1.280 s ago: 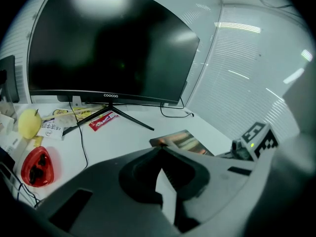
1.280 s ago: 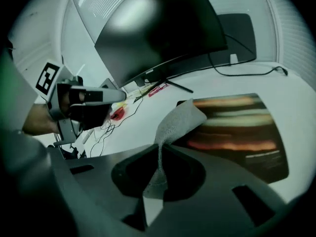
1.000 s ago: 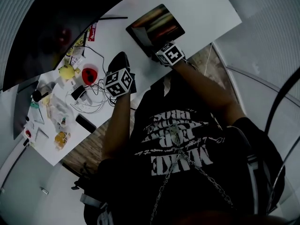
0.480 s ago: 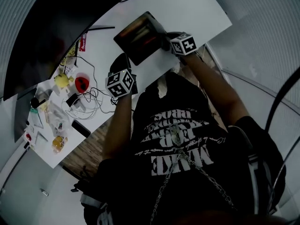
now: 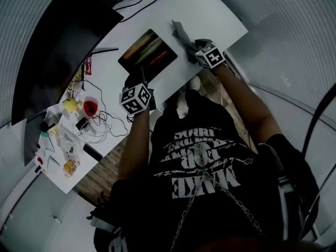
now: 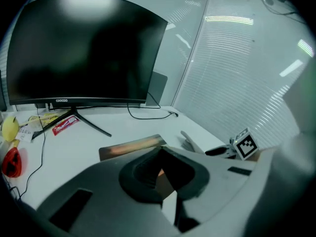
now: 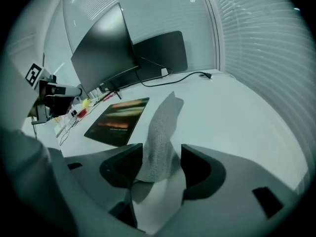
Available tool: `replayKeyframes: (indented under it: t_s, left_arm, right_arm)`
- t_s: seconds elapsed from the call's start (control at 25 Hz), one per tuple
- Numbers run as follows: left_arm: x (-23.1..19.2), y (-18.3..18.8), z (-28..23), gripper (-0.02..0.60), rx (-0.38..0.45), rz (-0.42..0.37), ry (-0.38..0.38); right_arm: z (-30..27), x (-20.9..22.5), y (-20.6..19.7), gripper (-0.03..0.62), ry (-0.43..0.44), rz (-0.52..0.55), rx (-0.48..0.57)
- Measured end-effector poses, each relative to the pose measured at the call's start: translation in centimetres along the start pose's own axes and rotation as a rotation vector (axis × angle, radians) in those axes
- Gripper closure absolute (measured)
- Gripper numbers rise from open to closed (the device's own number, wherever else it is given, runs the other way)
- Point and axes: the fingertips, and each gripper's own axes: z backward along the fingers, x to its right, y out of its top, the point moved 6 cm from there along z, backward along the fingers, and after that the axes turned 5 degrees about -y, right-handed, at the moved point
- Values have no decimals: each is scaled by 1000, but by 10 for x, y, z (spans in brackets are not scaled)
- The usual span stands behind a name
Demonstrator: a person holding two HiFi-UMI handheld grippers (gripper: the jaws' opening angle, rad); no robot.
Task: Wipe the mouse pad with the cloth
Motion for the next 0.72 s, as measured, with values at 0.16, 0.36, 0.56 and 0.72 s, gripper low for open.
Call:
replayKeyframes:
  t_s: [0.16,0.36,0.56,0.72]
  left_arm:
    - [21,26,21,575,92,-111,-39]
    - [61,101,123,574,381,-333,-126]
    - [55,139,220,574,550,-456,-162]
    - [43,129,257,574,597,-427,-203]
  right_arm:
    - [60,-23,23,349,-37,12,184]
    - [238,-128,92,352,-93,117,728]
    - [336,-216,116,503,-266,89,1075]
    - [345,-249,104,592,-353,50,1046]
